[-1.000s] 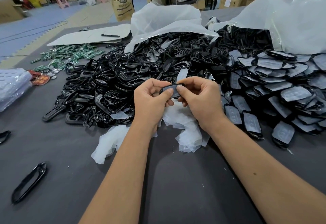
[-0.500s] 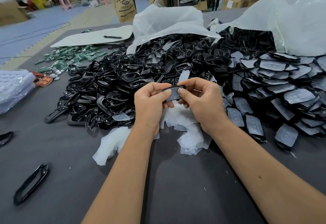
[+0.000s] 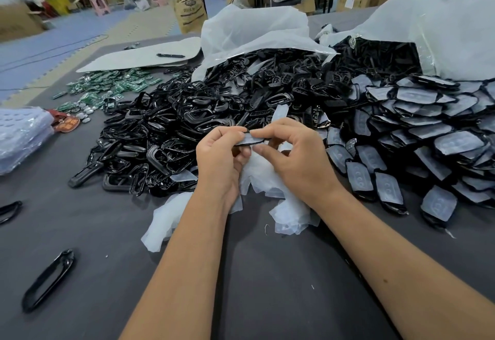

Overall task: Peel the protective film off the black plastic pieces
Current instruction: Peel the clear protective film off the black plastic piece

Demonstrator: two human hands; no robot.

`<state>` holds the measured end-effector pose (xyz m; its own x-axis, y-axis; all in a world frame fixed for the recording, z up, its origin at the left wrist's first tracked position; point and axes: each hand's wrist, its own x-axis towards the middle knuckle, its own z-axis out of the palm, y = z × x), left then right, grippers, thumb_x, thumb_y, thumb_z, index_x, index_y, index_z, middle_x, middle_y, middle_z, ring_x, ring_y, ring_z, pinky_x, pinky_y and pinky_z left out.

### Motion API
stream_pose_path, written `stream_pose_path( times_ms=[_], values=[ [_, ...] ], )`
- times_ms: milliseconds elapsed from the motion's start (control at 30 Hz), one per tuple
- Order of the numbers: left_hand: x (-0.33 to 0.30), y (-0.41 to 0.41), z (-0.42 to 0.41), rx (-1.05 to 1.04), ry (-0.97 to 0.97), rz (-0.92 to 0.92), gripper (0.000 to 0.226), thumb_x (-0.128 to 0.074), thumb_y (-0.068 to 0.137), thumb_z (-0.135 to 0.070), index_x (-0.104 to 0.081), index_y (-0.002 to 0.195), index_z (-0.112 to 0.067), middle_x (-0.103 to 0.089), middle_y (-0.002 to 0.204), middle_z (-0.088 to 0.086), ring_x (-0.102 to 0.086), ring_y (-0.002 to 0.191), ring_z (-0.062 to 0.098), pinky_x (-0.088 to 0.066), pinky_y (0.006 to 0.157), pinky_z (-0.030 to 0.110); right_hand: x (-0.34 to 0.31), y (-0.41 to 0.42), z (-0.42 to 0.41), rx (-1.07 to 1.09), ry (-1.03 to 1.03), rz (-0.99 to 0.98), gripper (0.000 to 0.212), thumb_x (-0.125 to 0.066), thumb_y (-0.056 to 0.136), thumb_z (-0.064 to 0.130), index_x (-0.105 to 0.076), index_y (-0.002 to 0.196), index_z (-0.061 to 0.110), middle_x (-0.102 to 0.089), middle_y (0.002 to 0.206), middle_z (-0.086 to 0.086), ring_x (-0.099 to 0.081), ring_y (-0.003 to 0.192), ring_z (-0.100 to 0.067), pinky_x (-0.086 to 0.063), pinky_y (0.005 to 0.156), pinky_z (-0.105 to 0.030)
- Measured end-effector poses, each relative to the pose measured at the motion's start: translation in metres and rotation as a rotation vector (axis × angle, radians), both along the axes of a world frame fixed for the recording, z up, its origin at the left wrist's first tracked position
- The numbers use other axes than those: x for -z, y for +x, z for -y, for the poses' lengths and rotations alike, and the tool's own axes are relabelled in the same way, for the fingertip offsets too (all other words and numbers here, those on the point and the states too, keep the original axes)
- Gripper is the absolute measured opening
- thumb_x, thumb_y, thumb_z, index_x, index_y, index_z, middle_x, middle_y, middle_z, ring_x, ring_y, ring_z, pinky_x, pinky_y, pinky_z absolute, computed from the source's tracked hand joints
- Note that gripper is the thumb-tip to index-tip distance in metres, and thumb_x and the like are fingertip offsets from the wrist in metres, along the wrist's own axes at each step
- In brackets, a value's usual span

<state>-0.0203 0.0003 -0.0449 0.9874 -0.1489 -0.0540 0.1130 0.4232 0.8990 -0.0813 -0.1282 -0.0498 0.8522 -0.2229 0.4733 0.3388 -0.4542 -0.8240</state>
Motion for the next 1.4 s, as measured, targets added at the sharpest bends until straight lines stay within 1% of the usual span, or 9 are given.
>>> stream_pose_path(
  times_ms=[200,367,467,567,700,900,1067,1267,1400],
  values=[
    [0.0,-0.001,0.002,0.087,0.046,0.07,0.033,-0.068,0.099,-0.037,-0.066,0.083,-0.008,-0.068,0.071,0.008,-0.061,0.055,0.013,-0.049,0.051,0.018,-0.001,0.002,0.003,0.079,0.173,-0.049,0.009,-0.079,0.091,0.01,-0.078,0.087,0.018,-0.064,0.099,-0.001,-0.063,0.088,-0.01,-0.048,0.083,-0.017],
    [0.003,-0.002,0.001,0.123,0.059,0.079,0.008,-0.063,0.099,-0.001,-0.069,0.095,0.001,-0.07,0.077,0.006,-0.063,0.059,0.013,-0.051,0.055,0.017,-0.002,0.003,0.012,0.038,0.415,-0.158,0.019,-0.076,0.093,0.01,-0.076,0.075,0.015,-0.06,0.087,0.003,-0.053,0.064,-0.008,-0.043,0.065,-0.02],
    [0.002,-0.003,0.001,0.145,0.071,0.095,0.007,-0.064,0.099,-0.003,-0.07,0.097,0.001,-0.07,0.078,0.007,-0.06,0.059,0.011,-0.049,0.055,0.017,-0.003,0.002,0.014,-0.027,0.522,-0.176,0.021,-0.071,0.096,0.008,-0.076,0.076,0.013,-0.062,0.081,0.002,-0.05,0.057,-0.009,-0.038,0.046,-0.014],
    [0.002,-0.002,0.0,0.134,0.054,0.09,0.008,-0.066,0.098,-0.005,-0.071,0.093,-0.002,-0.067,0.078,0.008,-0.058,0.061,0.01,-0.049,0.056,0.018,-0.003,0.001,0.015,-0.064,0.545,-0.185,0.018,-0.066,0.1,0.01,-0.08,0.088,0.014,-0.067,0.077,0.002,-0.054,0.058,-0.002,-0.035,0.041,-0.009],
    [0.002,-0.001,0.0,0.143,0.054,0.085,0.01,-0.067,0.098,-0.007,-0.073,0.092,-0.002,-0.064,0.073,0.007,-0.056,0.061,0.011,-0.048,0.056,0.017,-0.002,0.002,0.016,-0.106,0.632,-0.169,0.017,-0.066,0.099,0.008,-0.082,0.099,0.016,-0.075,0.079,0.002,-0.059,0.061,-0.002,-0.042,0.047,-0.011],
    [0.005,-0.001,0.001,0.152,0.057,0.11,0.011,-0.068,0.098,-0.009,-0.076,0.095,-0.002,-0.064,0.073,0.006,-0.055,0.06,0.009,-0.048,0.056,0.017,0.003,0.005,0.02,-0.178,0.702,-0.151,0.017,-0.067,0.097,0.005,-0.081,0.105,0.008,-0.077,0.102,-0.023,-0.062,0.09,-0.026,-0.051,0.07,-0.026],
    [0.005,0.002,0.001,0.163,0.023,0.121,0.015,-0.066,0.1,-0.009,-0.078,0.091,-0.007,-0.064,0.074,0.004,-0.054,0.06,0.008,-0.046,0.055,0.016,0.002,0.005,0.023,-0.265,0.671,-0.15,0.022,-0.066,0.096,0.003,-0.082,0.108,0.013,-0.079,0.105,-0.012,-0.066,0.089,-0.015,-0.052,0.07,-0.022],
    [0.003,0.002,0.0,0.248,-0.066,0.088,0.014,-0.062,0.1,-0.008,-0.071,0.09,-0.002,-0.061,0.081,0.007,-0.048,0.059,0.007,-0.039,0.05,0.014,0.002,0.005,0.022,-0.337,0.89,-0.128,0.053,-0.071,0.083,-0.001,-0.067,0.134,0.013,-0.069,0.076,-0.001,-0.064,0.071,-0.011,-0.054,0.069,-0.021],
    [0.002,0.002,-0.001,0.324,-0.156,0.083,0.015,-0.061,0.094,-0.012,-0.066,0.094,0.003,-0.058,0.081,0.009,-0.042,0.058,0.007,-0.036,0.05,0.013,-0.001,0.003,0.022,-0.422,0.936,-0.142,0.06,-0.069,0.08,0.001,-0.062,0.14,0.006,-0.064,0.074,-0.001,-0.062,0.073,-0.015,-0.054,0.074,-0.022]
  ],
)
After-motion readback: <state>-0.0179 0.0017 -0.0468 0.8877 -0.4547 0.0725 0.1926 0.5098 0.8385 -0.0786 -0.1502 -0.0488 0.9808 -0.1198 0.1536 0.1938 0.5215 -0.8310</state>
